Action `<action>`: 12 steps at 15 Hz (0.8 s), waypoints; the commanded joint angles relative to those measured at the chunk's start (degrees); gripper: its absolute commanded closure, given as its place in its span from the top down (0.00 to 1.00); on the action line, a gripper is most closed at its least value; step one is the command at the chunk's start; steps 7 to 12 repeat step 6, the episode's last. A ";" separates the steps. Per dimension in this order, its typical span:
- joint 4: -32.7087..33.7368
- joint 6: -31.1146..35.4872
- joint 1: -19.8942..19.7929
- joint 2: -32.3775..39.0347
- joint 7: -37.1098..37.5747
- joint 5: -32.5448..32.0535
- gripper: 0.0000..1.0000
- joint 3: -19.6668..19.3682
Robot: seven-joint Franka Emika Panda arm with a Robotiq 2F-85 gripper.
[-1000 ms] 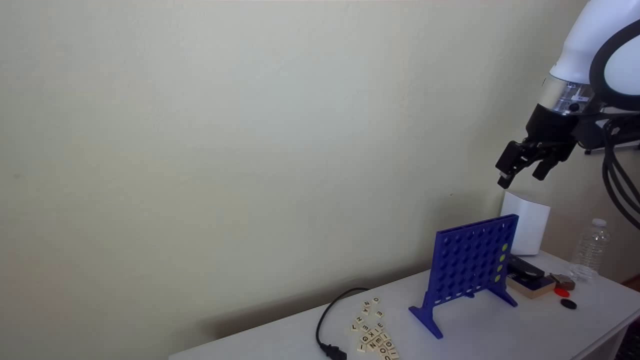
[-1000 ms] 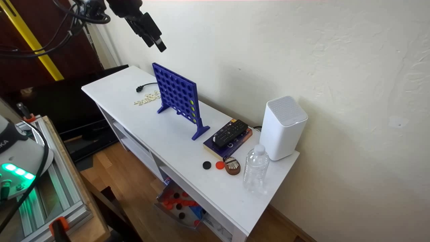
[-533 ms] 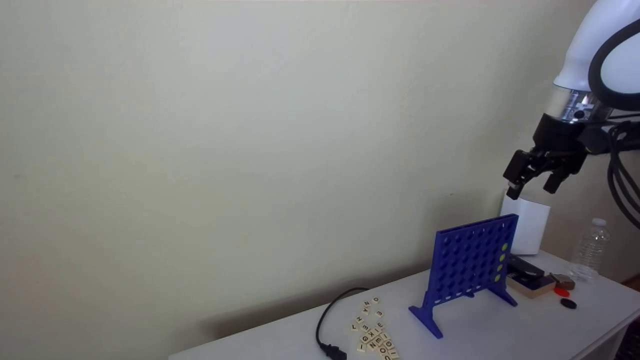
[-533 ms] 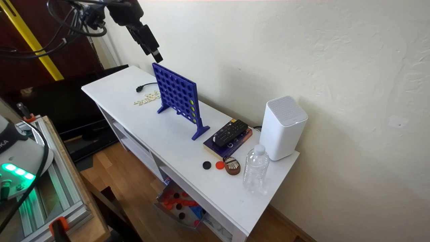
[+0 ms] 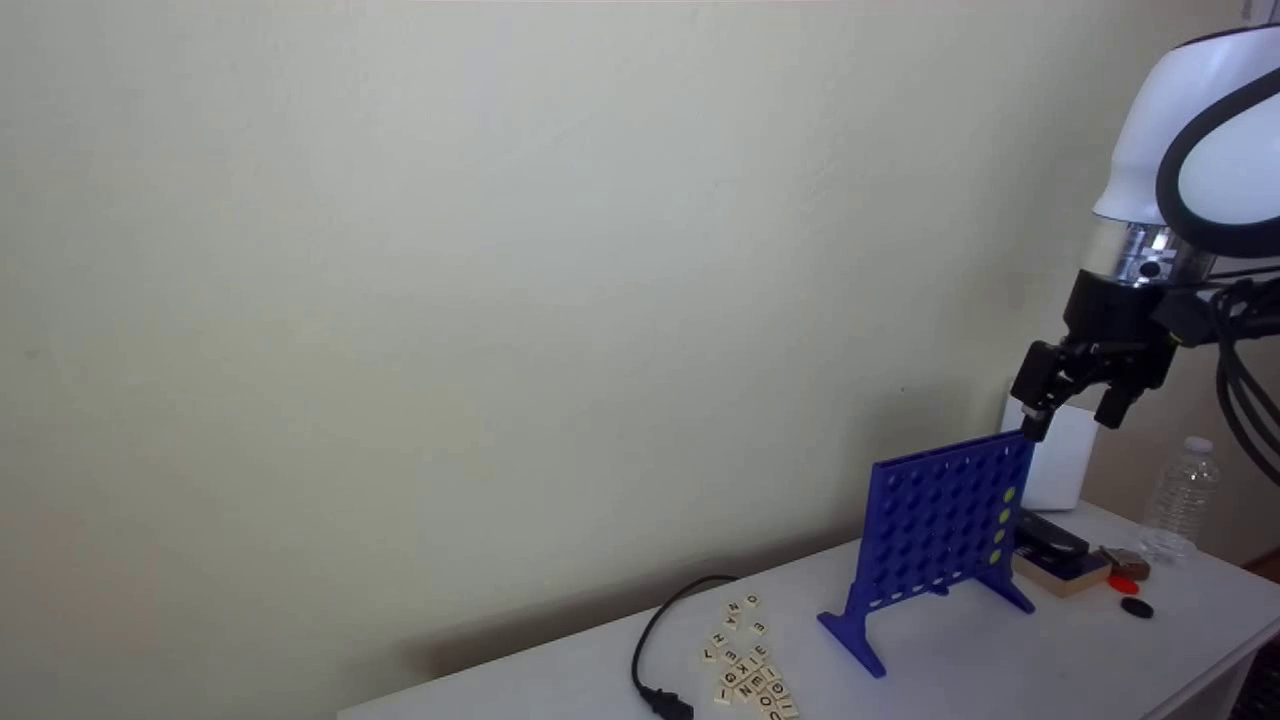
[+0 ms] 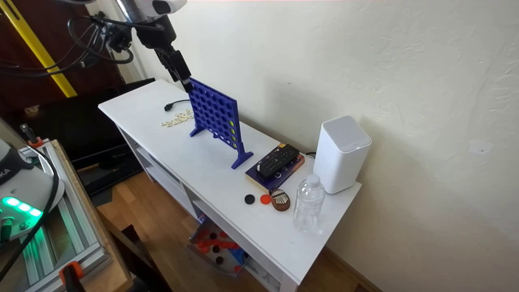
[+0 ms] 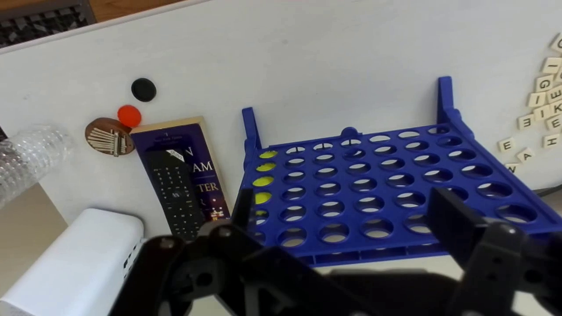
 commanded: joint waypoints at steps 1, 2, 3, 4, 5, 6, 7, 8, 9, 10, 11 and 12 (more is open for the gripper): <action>0.08 -0.07 0.51 0.31 0.05 -0.17 1.00 -0.58; 0.11 -0.05 0.53 0.54 0.05 -0.18 1.00 -0.60; 0.12 -0.04 0.53 0.61 0.05 -0.18 1.00 -0.61; 0.12 -0.04 0.53 0.61 0.05 -0.18 1.00 -0.61; 0.13 -0.04 0.53 0.61 0.05 -0.18 1.00 -0.61; 0.13 -0.04 0.53 0.61 0.05 -0.18 1.00 -0.62; 0.13 -0.04 0.53 0.61 0.05 -0.18 1.00 -0.62; 0.13 -0.04 0.53 0.61 0.05 -0.18 1.00 -0.62; 0.13 -0.04 0.53 0.61 0.05 -0.18 1.00 -0.62; 0.13 -0.04 0.53 0.61 0.05 -0.18 1.00 -0.62; 0.13 -0.04 0.53 0.61 0.05 -0.18 1.00 -0.62; 0.13 -0.04 0.53 0.61 0.05 -0.18 1.00 -0.62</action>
